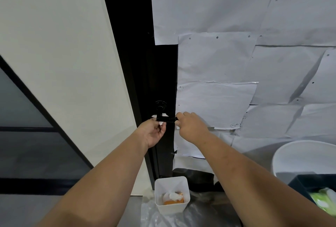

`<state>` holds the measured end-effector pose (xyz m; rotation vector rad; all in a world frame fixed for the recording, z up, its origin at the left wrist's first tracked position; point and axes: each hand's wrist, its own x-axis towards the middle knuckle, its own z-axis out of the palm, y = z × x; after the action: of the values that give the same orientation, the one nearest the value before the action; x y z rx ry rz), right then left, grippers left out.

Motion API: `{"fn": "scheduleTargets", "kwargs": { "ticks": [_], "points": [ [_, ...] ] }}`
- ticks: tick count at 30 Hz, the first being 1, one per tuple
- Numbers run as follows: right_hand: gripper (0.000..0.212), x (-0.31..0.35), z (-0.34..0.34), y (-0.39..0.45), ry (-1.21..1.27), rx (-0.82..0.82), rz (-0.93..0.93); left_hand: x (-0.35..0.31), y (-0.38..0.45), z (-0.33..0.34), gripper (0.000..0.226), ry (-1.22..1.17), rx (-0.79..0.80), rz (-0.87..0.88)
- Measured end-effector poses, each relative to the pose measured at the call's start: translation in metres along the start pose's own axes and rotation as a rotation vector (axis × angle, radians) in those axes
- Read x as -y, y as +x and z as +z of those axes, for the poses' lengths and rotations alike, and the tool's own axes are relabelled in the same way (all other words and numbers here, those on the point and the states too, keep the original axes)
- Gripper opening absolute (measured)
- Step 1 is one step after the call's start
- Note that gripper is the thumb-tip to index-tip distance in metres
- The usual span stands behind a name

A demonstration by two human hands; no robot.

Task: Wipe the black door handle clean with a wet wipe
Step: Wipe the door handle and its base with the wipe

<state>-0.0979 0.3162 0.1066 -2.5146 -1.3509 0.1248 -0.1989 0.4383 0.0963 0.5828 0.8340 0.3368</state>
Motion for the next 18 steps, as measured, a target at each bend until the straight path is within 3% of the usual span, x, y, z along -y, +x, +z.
{"fn": "scheduleTargets", "kwargs": {
  "ticks": [8, 13, 15, 18],
  "points": [
    [0.025, -0.002, -0.006, -0.003, -0.032, 0.009, -0.043, 0.002, -0.016, -0.014, 0.024, 0.079, -0.012, -0.021],
    [0.02, -0.004, -0.009, -0.003, 0.061, -0.018, 0.013, 0.005, -0.025, -0.001, 0.012, 0.071, -0.309, 0.137],
    [0.018, -0.004, -0.009, -0.003, 0.046, -0.015, 0.032, 0.01, -0.026, 0.002, 0.014, 0.216, -0.377, 0.334],
    [0.022, -0.004, -0.01, -0.006, 0.035, -0.024, 0.046, 0.019, -0.026, -0.001, 0.018, 0.873, -0.334, 0.821]
  ]
}}
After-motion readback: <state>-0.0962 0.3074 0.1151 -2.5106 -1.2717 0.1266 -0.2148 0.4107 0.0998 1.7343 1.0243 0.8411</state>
